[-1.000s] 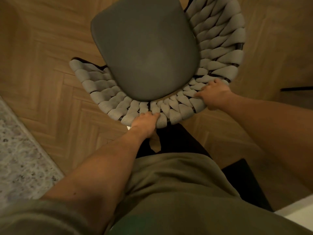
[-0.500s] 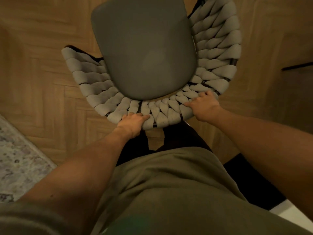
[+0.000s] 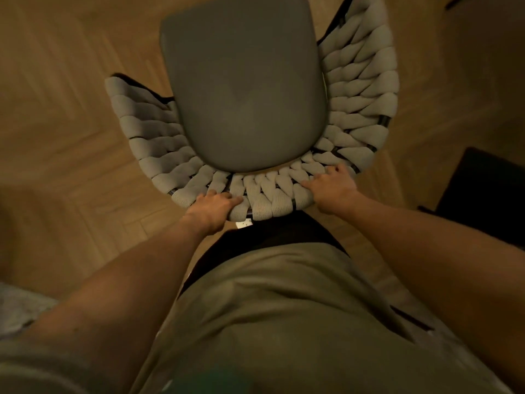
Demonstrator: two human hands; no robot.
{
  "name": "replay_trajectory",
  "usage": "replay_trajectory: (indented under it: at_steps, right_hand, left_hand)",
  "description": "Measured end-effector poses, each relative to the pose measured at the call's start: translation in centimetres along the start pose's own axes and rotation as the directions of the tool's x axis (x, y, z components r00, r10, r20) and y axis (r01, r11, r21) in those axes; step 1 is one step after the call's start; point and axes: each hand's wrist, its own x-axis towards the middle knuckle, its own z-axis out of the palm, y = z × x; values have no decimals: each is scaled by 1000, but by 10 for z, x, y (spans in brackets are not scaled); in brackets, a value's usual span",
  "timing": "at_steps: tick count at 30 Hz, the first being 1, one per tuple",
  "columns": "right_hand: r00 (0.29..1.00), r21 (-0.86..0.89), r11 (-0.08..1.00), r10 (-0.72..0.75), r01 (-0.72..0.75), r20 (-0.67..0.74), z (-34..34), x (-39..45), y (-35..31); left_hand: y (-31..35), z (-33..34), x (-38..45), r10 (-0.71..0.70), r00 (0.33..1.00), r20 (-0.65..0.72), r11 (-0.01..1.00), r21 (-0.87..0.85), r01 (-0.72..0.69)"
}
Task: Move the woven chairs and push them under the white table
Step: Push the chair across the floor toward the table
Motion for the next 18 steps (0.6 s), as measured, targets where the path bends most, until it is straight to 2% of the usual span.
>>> replay_trajectory:
  at_steps: [6, 11, 18]
  right_hand:
    - [996, 181, 980, 87, -87, 13, 2, -7, -36]
    - [983, 362, 915, 174, -181, 50, -3, -8, -74]
    - [943, 565, 762, 313, -318, 109, -15, 2, -130]
  left_hand:
    - [-38, -25, 7, 84, 994, 74, 985, 143, -94]
    - [-72, -48, 13, 162, 978, 128, 943, 271, -192]
    - [-115, -94, 30, 283, 937, 206, 803, 484, -349]
